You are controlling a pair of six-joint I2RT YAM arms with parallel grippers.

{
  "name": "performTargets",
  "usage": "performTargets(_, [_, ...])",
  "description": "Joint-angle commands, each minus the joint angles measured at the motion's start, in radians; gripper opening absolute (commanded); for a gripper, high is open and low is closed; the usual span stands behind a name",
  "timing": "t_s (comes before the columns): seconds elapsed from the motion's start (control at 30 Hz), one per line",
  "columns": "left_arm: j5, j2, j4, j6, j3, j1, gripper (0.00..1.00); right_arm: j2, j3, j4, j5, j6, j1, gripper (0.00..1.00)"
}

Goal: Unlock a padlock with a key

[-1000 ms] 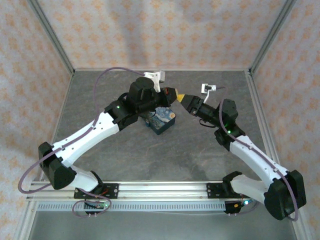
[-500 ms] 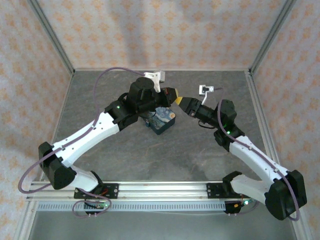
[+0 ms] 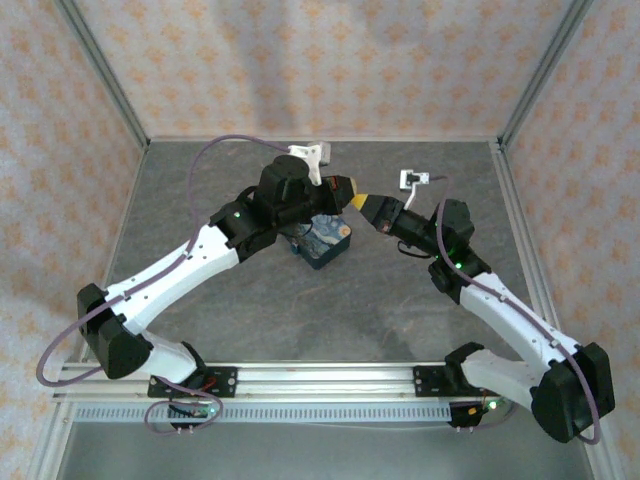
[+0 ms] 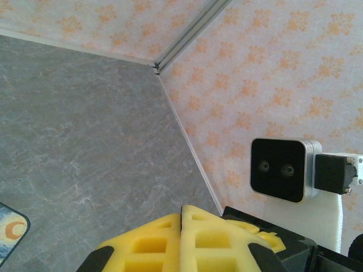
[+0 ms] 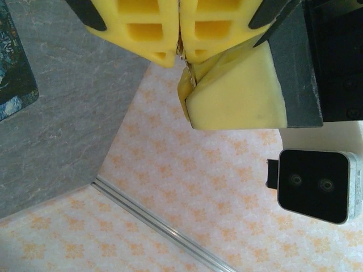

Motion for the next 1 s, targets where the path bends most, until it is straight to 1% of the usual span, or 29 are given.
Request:
performTargets(0.0, [-0.012, -0.052, 0.018, 0.009, -0.020, -0.013, 0.00, -0.016, 0.011, 0.009, 0.036, -0.005, -0.015, 0.05])
performTargets(0.07, [-0.016, -0.062, 0.021, 0.010, -0.029, -0.014, 0.00, -0.018, 0.011, 0.011, 0.034, -0.003, -0.015, 0.02])
performTargets(0.17, [-0.019, -0.070, 0.018, 0.011, -0.036, -0.014, 0.00, -0.019, 0.008, 0.018, 0.036, 0.005, -0.018, 0.02])
performTargets(0.23, [-0.021, -0.073, 0.018, 0.009, -0.040, -0.014, 0.04, -0.017, 0.007, 0.034, 0.031, 0.015, -0.020, 0.01])
performTargets(0.27, [-0.020, -0.075, 0.019, 0.009, -0.041, -0.014, 0.10, -0.017, 0.007, 0.034, 0.031, 0.016, -0.021, 0.01])
performTargets(0.3, [-0.015, -0.076, 0.024, 0.008, -0.043, -0.013, 0.11, -0.017, 0.007, 0.036, 0.030, 0.017, -0.021, 0.00])
performTargets(0.37, [-0.004, -0.074, 0.031, 0.006, -0.044, -0.014, 0.12, -0.017, 0.005, 0.038, 0.027, 0.018, -0.020, 0.00])
performTargets(0.4, [-0.003, -0.074, 0.030, 0.006, -0.042, -0.014, 0.15, -0.017, 0.005, 0.040, 0.025, 0.019, -0.021, 0.00])
performTargets(0.47, [-0.010, -0.077, 0.029, 0.002, -0.045, -0.014, 0.28, -0.018, 0.004, 0.043, 0.024, 0.023, -0.020, 0.00])
performTargets(0.73, [-0.021, -0.078, 0.033, -0.008, -0.056, -0.014, 0.29, -0.028, -0.001, 0.052, 0.018, 0.023, -0.021, 0.00])
performTargets(0.8, [-0.024, -0.076, 0.033, -0.012, -0.058, -0.013, 0.23, -0.034, -0.007, 0.061, 0.022, 0.026, -0.021, 0.00])
performTargets(0.9, [-0.025, -0.076, 0.039, -0.016, -0.061, -0.014, 0.18, -0.037, -0.009, 0.068, 0.012, 0.024, -0.020, 0.00])
performTargets(0.97, [-0.016, -0.073, 0.049, -0.020, -0.062, -0.013, 0.18, -0.037, -0.009, 0.075, 0.003, 0.024, -0.020, 0.00])
